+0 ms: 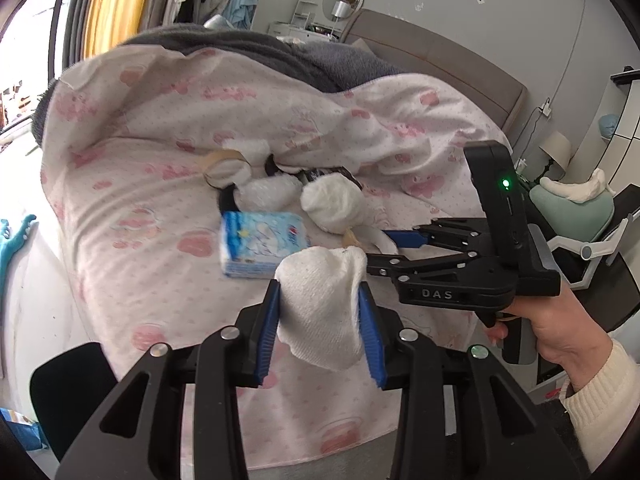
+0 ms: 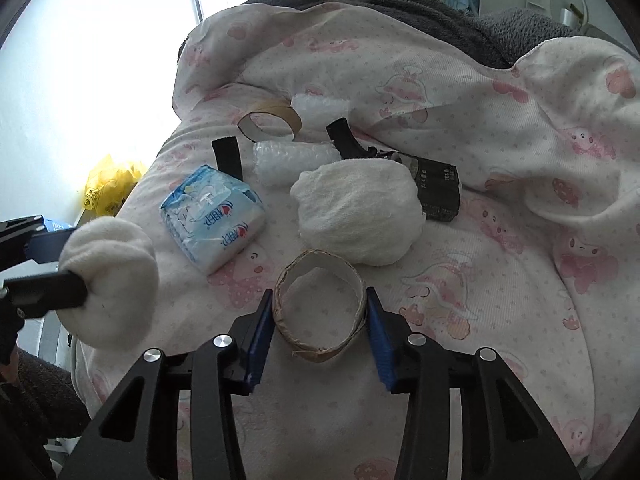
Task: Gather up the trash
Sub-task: 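Carry the tape core and tissue ball with both tools to the black trash bin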
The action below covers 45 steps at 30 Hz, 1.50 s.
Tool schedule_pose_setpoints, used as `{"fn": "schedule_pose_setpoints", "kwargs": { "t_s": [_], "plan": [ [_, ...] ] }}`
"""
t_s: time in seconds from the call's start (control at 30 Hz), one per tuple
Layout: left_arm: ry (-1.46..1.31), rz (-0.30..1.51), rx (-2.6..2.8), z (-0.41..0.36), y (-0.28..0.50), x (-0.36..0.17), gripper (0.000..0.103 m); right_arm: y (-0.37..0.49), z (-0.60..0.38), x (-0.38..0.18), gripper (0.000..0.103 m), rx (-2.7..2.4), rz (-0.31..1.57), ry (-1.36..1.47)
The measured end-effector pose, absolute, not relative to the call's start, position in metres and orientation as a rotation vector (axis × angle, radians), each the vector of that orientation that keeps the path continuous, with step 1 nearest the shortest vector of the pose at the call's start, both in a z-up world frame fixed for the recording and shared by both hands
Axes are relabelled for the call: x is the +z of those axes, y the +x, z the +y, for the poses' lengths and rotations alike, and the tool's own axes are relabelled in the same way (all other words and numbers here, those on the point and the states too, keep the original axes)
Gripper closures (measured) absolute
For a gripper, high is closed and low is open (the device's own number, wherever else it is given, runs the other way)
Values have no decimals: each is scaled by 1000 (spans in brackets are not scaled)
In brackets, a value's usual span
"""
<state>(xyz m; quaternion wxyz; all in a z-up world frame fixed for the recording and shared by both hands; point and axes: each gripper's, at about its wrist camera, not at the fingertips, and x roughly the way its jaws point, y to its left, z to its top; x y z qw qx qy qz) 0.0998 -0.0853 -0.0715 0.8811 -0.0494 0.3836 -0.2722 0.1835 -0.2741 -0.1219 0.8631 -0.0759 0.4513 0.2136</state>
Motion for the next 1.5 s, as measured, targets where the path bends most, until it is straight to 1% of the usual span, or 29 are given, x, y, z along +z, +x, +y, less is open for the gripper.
{"fn": "schedule_pose_setpoints", "kwargs": {
  "t_s": [0.27,0.6,1.13,1.5],
  "plan": [
    [-95,747,-484,-50,97,-57,62,180,-263,-99,58,425,889,-139],
    [-112,762,-348,3,100,-60,62,175,-239,-83,58,414,839,-160],
    [-177,906,-157,94,103,-109,62,162,-164,-61,58,520,762,-180],
    [-232,1015,-53,155,94,-145,62,150,-96,-62,58,635,765,-191]
  ]
}}
